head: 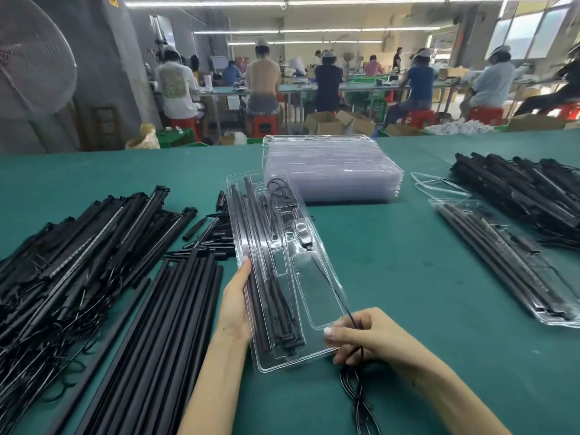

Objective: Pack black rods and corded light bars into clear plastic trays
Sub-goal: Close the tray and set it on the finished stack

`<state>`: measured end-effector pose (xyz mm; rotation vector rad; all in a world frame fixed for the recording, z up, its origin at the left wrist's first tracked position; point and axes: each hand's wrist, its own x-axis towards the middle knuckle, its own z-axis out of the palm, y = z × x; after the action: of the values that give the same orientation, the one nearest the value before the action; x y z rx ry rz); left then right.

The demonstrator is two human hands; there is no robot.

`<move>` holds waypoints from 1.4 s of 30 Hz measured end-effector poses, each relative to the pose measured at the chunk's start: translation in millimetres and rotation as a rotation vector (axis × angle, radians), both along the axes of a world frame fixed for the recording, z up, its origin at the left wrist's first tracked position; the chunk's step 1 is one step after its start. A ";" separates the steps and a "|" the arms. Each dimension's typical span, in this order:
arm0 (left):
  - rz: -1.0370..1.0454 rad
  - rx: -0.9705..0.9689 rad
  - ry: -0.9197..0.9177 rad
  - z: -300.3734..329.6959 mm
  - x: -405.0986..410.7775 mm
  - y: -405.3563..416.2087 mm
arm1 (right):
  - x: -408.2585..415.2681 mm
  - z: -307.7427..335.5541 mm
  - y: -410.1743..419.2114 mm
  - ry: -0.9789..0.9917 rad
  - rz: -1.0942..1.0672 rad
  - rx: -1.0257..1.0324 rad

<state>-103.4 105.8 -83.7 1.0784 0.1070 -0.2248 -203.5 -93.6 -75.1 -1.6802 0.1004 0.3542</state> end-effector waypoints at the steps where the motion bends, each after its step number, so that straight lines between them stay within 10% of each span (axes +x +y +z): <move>1: 0.000 -0.012 0.002 0.7 -0.5 -0.2 | -0.2 -0.4 0.1 -0.013 -0.014 -0.016; 19: -0.092 0.040 -0.023 7.8 -10.9 3.7 | -0.5 4.9 -8.7 0.016 0.118 0.182; 24: -0.190 0.213 -0.033 12.1 -22.5 -6.6 | 28.4 21.2 -16.7 -0.033 -0.186 0.431; 34: -0.271 0.185 -0.032 24.2 -30.8 -19.1 | 126.5 63.3 -27.9 0.023 -0.345 0.069; 42: -0.273 0.190 -0.001 27.4 -34.6 -20.1 | 177.3 73.5 -33.3 -0.075 -0.516 0.155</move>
<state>-138.0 85.7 -56.3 1.2817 -0.0211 -0.4677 -26.2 -126.9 -1.7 -1.4505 0.4301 -0.0884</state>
